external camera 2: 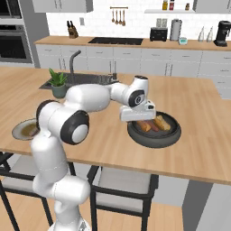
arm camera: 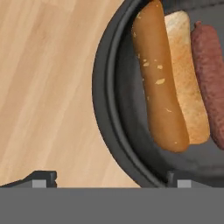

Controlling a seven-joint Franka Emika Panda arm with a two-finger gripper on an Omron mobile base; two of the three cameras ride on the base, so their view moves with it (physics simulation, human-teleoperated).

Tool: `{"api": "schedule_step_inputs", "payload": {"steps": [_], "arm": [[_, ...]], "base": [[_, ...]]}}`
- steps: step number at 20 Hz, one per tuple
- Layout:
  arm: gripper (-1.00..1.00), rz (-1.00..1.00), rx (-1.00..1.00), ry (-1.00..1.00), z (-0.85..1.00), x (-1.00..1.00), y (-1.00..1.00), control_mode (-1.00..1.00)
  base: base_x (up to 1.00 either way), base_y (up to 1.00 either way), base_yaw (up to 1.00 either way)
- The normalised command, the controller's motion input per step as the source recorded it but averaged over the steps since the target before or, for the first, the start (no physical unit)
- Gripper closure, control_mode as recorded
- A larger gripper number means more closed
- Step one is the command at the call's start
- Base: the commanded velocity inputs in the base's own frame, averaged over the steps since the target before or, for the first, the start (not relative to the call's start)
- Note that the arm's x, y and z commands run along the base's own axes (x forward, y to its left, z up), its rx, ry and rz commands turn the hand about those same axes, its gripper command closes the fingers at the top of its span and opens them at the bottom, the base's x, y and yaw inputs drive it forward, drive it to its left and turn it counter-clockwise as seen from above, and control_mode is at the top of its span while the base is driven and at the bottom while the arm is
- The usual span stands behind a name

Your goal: Place one bun and one sausage from the bowl on each plate.

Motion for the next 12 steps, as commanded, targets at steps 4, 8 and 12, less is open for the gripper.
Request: {"api": "schedule_step_inputs", "payload": {"steps": [4, 8, 12], "arm": [[-1.00, 0.05, 0.00, 0.00, 0.00, 0.61, -0.19, -1.00], [-1.00, 0.02, 0.00, 0.00, -0.07, 0.54, -0.01, -1.00], [-1.00, 0.01, 0.00, 0.00, -0.19, 0.14, 0.00, -1.00]], "base": [[0.00, 0.00, 0.00], [0.00, 0.00, 0.00], [0.00, 0.00, 0.00]]}}
